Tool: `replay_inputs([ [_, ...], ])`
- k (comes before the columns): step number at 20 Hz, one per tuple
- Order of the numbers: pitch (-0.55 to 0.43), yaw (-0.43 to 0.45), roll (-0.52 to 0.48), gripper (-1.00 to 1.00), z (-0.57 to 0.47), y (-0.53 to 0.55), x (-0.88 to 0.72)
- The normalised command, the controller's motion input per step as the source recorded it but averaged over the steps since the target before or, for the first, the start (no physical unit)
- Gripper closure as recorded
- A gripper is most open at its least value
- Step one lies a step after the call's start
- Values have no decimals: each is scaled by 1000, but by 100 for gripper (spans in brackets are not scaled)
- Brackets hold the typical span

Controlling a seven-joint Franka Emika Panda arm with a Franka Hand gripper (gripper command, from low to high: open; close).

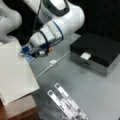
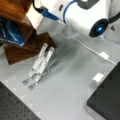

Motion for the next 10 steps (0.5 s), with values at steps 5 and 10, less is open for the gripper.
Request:
replay_inputs([
  [5,3,490,-71,100,138,128,-271],
  [10,-8,397,-54,100,114,96,-165],
])
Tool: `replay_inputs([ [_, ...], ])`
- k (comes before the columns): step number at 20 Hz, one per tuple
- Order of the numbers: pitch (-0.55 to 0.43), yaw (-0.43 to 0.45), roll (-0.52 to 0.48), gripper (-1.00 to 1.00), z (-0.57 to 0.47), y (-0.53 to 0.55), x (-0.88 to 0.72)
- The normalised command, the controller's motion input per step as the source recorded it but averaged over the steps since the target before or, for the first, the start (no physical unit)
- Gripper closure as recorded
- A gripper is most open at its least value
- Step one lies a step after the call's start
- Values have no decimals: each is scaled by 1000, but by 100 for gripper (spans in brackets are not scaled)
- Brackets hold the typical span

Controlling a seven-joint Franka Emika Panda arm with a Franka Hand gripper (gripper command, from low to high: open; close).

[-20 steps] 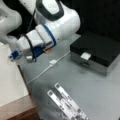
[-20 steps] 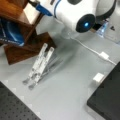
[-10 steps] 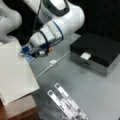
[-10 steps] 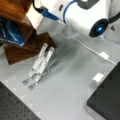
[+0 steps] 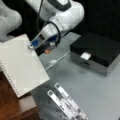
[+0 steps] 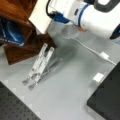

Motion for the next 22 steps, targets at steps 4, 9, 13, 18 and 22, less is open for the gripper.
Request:
replay_inputs([
  [4,-34,373,-58,100,34,105,-69],
  [9,-45,349,-88,100,-37,41,-37],
  [13,-44,355,-150,100,-54,26,1],
  [18,-71,285,-155,100,-83,16,31],
  [22,-82,253,-167,100,-123,-72,54],
])
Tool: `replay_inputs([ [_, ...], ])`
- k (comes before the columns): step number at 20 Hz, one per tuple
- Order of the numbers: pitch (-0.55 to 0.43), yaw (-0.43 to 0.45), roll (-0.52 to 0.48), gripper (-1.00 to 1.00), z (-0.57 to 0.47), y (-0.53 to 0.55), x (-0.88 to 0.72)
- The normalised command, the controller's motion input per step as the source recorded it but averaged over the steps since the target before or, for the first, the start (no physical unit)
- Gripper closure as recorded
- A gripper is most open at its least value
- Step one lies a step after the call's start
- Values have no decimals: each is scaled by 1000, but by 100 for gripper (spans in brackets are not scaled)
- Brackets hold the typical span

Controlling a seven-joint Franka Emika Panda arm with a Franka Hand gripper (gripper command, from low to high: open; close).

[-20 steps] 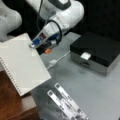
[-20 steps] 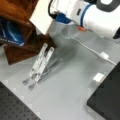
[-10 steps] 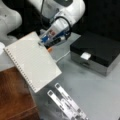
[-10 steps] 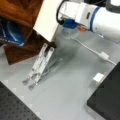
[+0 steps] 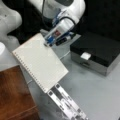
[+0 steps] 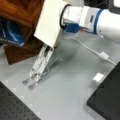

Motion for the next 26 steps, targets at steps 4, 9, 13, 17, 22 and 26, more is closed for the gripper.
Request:
replay_inputs([
  [4,-83,206,-209,100,-200,-113,103],
  [9,-95,133,-184,100,-233,-45,204],
  [13,-112,48,-171,100,-137,156,252],
  [17,-126,-51,-145,100,-86,334,346],
  [22,-113,-135,-164,100,-57,332,436],
  [26,-92,-188,-218,100,-36,336,481],
])
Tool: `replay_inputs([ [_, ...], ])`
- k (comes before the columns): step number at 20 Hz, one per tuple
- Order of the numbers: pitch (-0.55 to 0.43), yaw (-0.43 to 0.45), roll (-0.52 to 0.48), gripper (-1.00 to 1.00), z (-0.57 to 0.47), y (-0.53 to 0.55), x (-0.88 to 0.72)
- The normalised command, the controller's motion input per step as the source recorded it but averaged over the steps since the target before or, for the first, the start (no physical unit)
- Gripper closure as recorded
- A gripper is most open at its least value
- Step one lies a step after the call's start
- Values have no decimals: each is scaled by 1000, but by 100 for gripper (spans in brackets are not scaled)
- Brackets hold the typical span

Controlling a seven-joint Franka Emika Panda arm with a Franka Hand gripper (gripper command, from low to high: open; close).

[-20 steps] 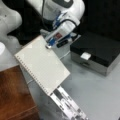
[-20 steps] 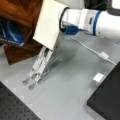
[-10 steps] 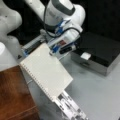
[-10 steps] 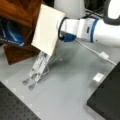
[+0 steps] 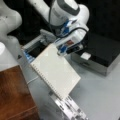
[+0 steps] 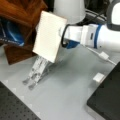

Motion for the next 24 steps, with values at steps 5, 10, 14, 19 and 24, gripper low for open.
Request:
replay_inputs([
  [5,-146,-222,-260,100,-154,277,384],
  [10,-175,-256,-266,100,-277,218,277],
  [14,-153,-254,-239,100,-270,184,259],
  [19,-131,-244,-233,100,-239,140,232],
  [24,-142,-180,-222,100,-155,114,254],
])
